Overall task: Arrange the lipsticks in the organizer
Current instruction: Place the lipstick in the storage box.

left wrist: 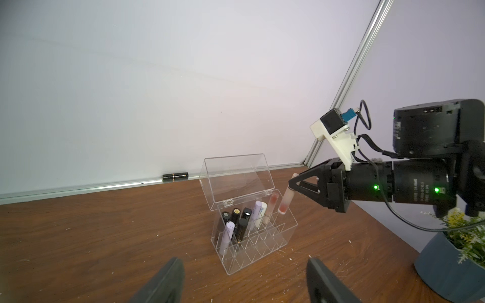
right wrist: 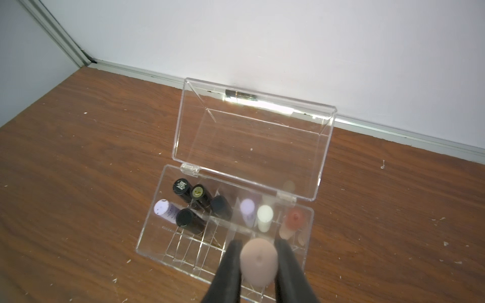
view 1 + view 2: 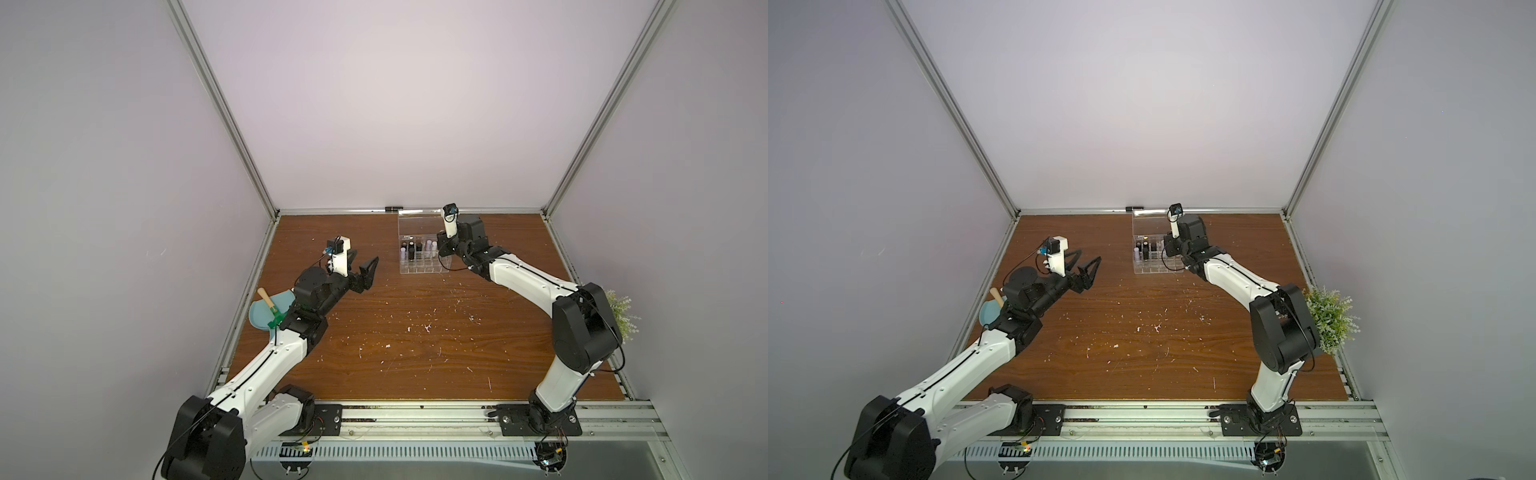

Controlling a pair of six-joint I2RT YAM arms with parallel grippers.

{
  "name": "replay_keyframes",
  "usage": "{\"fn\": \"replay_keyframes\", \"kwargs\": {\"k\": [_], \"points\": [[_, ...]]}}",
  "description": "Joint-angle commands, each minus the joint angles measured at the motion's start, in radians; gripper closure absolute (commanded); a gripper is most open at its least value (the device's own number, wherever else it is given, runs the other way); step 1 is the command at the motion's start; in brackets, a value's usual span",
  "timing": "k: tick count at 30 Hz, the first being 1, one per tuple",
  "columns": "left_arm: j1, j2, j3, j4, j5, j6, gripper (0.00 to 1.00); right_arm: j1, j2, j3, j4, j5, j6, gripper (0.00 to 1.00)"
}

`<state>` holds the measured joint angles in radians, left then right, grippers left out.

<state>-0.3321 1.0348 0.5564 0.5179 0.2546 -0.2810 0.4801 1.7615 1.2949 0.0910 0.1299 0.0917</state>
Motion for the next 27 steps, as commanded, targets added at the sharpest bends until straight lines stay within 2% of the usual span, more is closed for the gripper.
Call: {"fn": "replay_keyframes", "kwargs": {"k": [1, 10, 18, 27], "points": [[0.012, -0.011, -0.008, 0.013, -0.025, 0.007, 0.23, -0.005, 0.003, -0.006, 0.06, 0.035, -0.023, 0.81], [0.013, -0.009, -0.012, 0.02, -0.027, -0.001, 0.23, -0.005, 0.055, -0.009, 0.095, 0.0, -0.012, 0.8], [0.013, -0.002, -0.013, 0.03, -0.024, -0.004, 0.23, 0.003, 0.087, 0.013, 0.115, -0.125, 0.036, 0.8], [0.013, -0.01, -0.021, 0.027, -0.028, 0.0, 0.23, 0.012, 0.121, 0.044, 0.113, -0.147, 0.042, 0.8]]}}
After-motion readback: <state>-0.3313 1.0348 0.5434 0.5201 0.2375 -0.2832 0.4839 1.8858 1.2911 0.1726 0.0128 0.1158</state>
